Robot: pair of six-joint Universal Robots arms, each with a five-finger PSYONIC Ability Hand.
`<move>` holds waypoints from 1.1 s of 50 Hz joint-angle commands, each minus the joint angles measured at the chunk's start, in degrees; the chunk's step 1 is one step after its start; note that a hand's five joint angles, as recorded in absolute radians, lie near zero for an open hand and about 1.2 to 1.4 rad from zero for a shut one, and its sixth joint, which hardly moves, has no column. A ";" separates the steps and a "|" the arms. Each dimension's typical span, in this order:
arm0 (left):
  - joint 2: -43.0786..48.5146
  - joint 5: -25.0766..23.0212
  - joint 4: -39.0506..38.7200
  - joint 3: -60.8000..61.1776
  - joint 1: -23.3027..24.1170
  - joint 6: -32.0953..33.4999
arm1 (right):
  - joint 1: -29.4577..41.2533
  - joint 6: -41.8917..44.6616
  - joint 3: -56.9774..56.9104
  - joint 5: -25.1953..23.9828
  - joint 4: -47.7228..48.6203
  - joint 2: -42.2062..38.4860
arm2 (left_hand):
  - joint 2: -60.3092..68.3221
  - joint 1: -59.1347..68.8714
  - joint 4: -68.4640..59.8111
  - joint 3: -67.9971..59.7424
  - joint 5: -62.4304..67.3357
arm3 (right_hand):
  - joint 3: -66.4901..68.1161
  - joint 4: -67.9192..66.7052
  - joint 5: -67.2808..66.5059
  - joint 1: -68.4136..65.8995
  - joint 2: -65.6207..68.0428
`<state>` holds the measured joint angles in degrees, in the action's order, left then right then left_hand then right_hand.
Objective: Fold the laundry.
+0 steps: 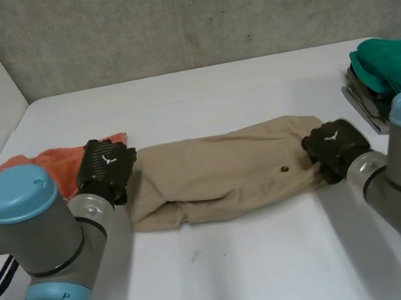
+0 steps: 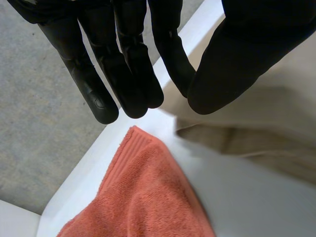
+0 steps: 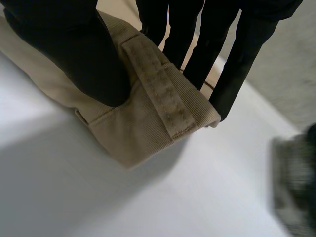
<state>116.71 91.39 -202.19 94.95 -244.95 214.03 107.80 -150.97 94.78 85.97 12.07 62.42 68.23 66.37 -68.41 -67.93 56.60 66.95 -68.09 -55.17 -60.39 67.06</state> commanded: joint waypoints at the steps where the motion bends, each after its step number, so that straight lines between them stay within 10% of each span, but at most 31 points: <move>1: -2.18 0.02 -1.11 1.11 -1.84 0.51 | -5.32 13.31 5.15 1.92 1.38 8.77 | -7.43 -5.57 7.61 7.13 -5.80 | 13.05 -11.91 -14.83 -19.61 12.94; 5: -8.51 -0.42 -0.23 3.57 -3.78 0.16 | -7.08 24.21 4.72 2.80 0.85 9.12 | -44.86 -43.01 45.05 44.56 -43.24 | 13.05 -11.91 -14.83 -19.61 12.94; 14: -15.37 -0.33 -0.14 6.30 -4.22 -0.28 | 6.69 34.43 -4.07 0.70 3.57 8.68 | -49.10 -47.24 49.29 48.80 -47.47 | 13.05 -11.91 -14.83 -19.61 12.94; 23: -16.61 -0.16 -0.05 6.22 -0.53 -2.74 | 24.81 39.42 -4.08 -18.80 6.74 -3.78 | -52.61 -50.75 52.80 52.31 -50.99 | 13.05 -11.91 -14.83 -19.61 12.94; 27: -16.61 -0.33 -0.49 5.78 -0.09 -4.23 | 25.97 44.00 -4.43 -16.72 7.08 -6.17 | -55.49 -53.63 55.68 55.19 -53.87 | -56.95 58.09 55.17 50.39 -57.06; 29: -16.52 -0.33 -0.67 4.99 0.52 -5.46 | 25.79 43.84 -4.34 -16.27 7.79 -5.73 | -56.33 -54.47 56.51 56.02 -54.70 | -56.95 58.09 55.17 50.39 -57.06; 33: -16.34 -0.24 -1.02 2.71 2.19 -8.53 | 25.09 37.53 -2.85 -16.79 10.51 -0.92 | -56.33 -54.47 56.52 56.03 -54.71 | -56.95 58.09 55.17 50.39 -57.06; 43: -13.63 0.28 -0.58 -8.18 9.03 -18.63 | 16.40 -9.93 0.76 -14.43 9.38 17.73 | -56.33 -54.47 56.52 56.03 -54.71 | -56.95 58.09 55.17 50.39 -57.06; 55: -4.94 1.94 12.58 -18.47 20.11 -24.35 | 5.66 -15.49 -10.48 -5.20 -10.22 14.14 | -55.66 -53.80 55.85 55.36 -54.03 | -56.95 58.09 55.17 50.39 -57.06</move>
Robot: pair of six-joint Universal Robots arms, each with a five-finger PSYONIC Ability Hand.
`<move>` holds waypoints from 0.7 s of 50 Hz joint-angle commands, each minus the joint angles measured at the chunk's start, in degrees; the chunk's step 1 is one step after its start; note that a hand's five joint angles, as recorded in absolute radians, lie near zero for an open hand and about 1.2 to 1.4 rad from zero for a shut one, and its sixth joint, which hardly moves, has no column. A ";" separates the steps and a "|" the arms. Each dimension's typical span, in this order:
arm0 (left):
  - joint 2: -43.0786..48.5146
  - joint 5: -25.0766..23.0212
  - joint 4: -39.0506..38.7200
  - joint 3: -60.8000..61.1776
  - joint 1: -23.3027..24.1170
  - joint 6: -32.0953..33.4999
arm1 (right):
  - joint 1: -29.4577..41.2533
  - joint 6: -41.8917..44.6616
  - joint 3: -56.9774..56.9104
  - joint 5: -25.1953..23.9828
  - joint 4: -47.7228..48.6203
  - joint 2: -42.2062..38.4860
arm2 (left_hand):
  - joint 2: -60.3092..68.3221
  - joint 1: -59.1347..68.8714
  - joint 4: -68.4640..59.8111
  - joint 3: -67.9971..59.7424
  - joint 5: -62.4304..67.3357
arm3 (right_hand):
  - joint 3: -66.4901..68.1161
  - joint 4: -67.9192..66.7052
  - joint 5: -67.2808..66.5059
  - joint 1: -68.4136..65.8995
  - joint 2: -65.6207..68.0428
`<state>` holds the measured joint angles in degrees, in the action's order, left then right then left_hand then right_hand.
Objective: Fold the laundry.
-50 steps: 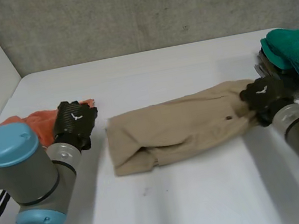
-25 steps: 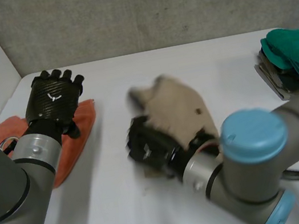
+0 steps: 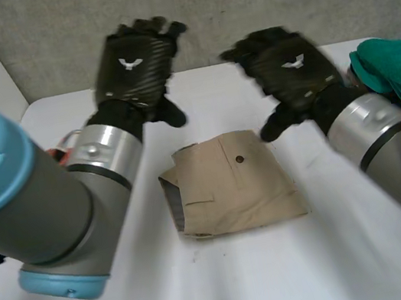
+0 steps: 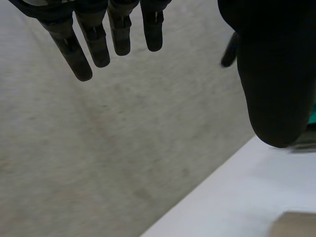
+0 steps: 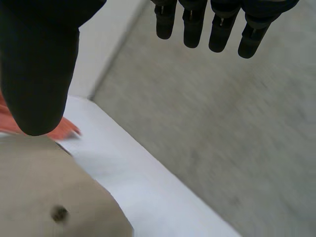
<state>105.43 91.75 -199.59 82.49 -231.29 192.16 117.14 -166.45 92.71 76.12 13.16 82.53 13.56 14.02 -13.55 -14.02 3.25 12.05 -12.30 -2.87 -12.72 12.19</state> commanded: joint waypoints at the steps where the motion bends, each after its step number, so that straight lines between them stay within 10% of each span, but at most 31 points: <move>1: 7.41 2.28 10.97 -6.72 7.08 -2.93 | -3.68 -0.02 -9.30 4.83 -12.27 -6.93 | -0.99 -1.45 0.98 1.45 -0.69 | -2.05 2.30 2.87 2.72 -2.19; 12: 24.37 13.80 21.43 -14.90 8.06 -4.07 | -3.68 -2.83 -16.16 2.11 -20.63 -19.85 | -1.16 -1.62 1.14 1.62 -0.85 | -2.05 2.30 2.87 2.72 -2.19; 26: 29.48 13.54 26.54 -15.08 1.72 2.52 | -3.68 1.02 -23.71 -0.89 -22.47 -35.41 | -0.99 -1.45 0.97 1.45 -0.68 | -2.05 2.30 2.87 2.72 -2.19; 35: 20.98 9.86 26.19 -13.94 1.99 2.61 | -3.76 4.73 -25.30 3.77 -24.59 -29.54 | -2.17 -2.63 2.15 2.63 -1.86 | -2.05 2.30 2.87 2.72 -2.19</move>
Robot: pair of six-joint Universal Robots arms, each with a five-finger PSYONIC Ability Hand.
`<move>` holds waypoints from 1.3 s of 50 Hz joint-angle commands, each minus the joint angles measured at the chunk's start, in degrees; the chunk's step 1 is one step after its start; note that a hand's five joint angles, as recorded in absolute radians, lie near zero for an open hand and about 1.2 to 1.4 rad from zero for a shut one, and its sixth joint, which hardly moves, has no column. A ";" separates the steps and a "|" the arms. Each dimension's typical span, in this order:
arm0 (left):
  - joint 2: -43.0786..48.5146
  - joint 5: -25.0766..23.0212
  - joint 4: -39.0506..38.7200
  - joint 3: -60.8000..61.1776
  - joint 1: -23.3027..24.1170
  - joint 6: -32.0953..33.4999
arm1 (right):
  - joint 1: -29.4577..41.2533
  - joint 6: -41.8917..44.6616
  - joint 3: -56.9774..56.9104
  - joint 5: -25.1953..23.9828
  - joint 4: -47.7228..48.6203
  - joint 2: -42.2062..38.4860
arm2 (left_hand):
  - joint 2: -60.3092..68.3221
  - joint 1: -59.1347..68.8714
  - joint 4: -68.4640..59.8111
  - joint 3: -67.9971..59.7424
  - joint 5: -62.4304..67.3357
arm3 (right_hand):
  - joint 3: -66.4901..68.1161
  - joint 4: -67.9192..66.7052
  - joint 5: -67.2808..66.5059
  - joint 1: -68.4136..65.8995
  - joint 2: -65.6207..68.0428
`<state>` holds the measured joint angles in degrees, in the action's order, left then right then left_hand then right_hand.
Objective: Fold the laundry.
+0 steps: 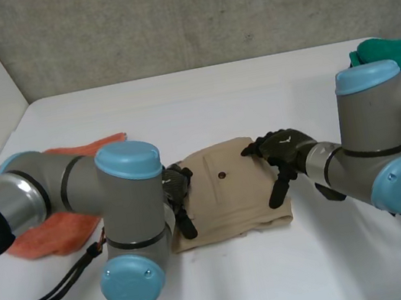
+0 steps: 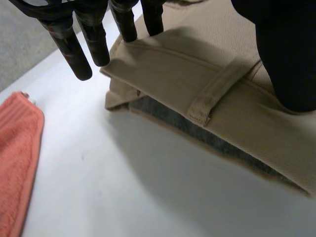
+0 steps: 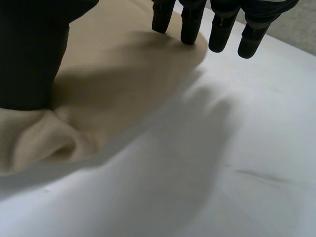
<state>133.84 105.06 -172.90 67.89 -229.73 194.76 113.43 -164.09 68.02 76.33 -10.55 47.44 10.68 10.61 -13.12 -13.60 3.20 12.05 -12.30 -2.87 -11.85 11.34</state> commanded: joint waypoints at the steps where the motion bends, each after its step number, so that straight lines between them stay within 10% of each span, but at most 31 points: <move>1: -8.59 -4.33 -0.59 0.67 0.34 0.00 | 0.03 2.55 -0.35 3.57 -0.61 6.78 | 0.71 0.79 1.73 2.21 -1.80 | -2.05 2.30 2.87 1.85 -1.34; 15: -25.20 -23.65 -3.41 0.05 -3.52 -0.17 | 10.22 10.89 24.77 9.36 18.88 24.89 | 0.04 0.11 2.40 2.88 -2.47 | -2.05 2.30 2.87 1.85 -1.34; 27: -26.53 -54.51 4.40 1.72 -8.80 -1.67 | 19.54 12.39 37.19 16.83 44.38 13.22 | -0.47 -0.39 2.91 3.39 -2.98 | -2.05 2.30 2.87 1.85 -1.34; 49: -26.35 -54.96 4.94 2.60 -9.24 -1.84 | 18.32 17.75 22.34 18.86 53.62 -0.68 | -0.30 -0.22 2.74 3.22 -2.81 | -1.89 2.13 2.70 1.68 -1.18; 53: -26.35 -54.96 4.85 2.51 -9.33 -1.84 | 16.39 17.40 21.28 18.07 53.79 0.01 | -0.30 -0.22 2.74 3.22 -2.81 | 67.68 -67.43 -66.86 -67.89 68.39; 65: -27.05 -54.26 4.68 -1.00 -9.33 -2.37 | 6.03 10.82 9.87 10.16 52.31 10.03 | 0.03 0.11 2.41 2.88 -2.48 | 67.95 -67.70 -67.13 -68.15 68.66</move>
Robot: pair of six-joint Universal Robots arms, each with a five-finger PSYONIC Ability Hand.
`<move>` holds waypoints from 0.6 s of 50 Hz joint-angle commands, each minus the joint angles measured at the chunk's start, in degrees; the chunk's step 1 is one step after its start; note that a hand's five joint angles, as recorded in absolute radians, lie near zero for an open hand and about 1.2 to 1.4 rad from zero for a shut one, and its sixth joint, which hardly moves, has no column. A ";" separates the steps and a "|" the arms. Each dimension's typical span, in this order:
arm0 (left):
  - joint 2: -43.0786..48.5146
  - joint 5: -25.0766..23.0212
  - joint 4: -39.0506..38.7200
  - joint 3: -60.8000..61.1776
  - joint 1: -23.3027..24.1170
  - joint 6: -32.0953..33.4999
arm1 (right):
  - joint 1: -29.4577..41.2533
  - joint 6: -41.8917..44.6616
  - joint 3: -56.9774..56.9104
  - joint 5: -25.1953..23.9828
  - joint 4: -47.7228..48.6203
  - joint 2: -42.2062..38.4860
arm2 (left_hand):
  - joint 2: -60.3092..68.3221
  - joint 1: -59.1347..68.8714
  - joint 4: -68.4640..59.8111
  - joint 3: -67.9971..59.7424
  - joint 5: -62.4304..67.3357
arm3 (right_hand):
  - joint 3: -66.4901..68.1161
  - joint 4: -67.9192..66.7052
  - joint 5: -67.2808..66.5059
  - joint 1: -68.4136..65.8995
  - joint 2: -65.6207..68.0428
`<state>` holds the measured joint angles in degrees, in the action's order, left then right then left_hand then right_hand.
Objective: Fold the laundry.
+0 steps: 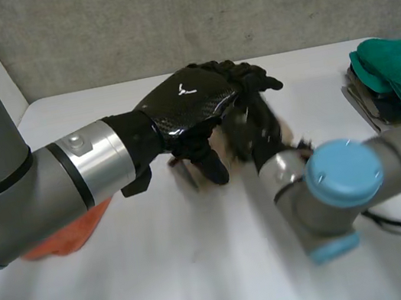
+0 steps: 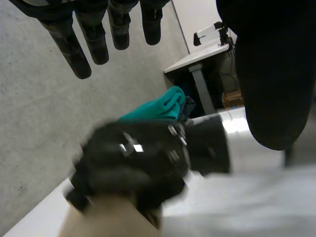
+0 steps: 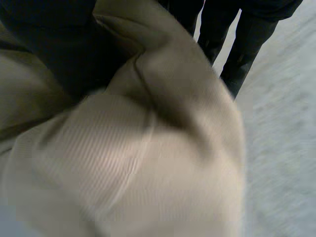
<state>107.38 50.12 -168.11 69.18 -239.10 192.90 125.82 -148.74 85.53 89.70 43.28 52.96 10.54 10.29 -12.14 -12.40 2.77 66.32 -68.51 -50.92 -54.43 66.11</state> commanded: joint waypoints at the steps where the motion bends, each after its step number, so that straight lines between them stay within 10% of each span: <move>1: -1.12 1.29 -0.20 -2.91 0.04 -0.85 | -7.42 -4.89 -8.88 -3.30 -2.14 5.04 | 0.18 0.43 1.43 1.68 -2.05 | 13.68 -11.49 -19.08 -25.57 13.89; 16: -3.67 2.71 -3.45 -3.09 0.22 -6.13 | -37.21 -12.27 -29.37 -20.17 -15.32 3.91 | 0.18 0.43 1.43 1.68 -2.05 | 13.68 -11.49 -19.08 -25.57 13.89; 30: -2.71 2.62 -3.54 -0.72 0.39 -6.22 | -53.75 -12.98 -34.91 -43.38 -22.44 -18.23 | 0.34 0.60 1.26 1.52 -1.88 | 13.68 -11.49 -19.08 -25.57 13.89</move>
<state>104.12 52.74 -171.69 67.94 -238.89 186.61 75.19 -163.41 52.10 53.79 23.72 44.36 10.54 10.28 -12.15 -12.40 2.77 67.33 -68.78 -54.22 -54.43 66.46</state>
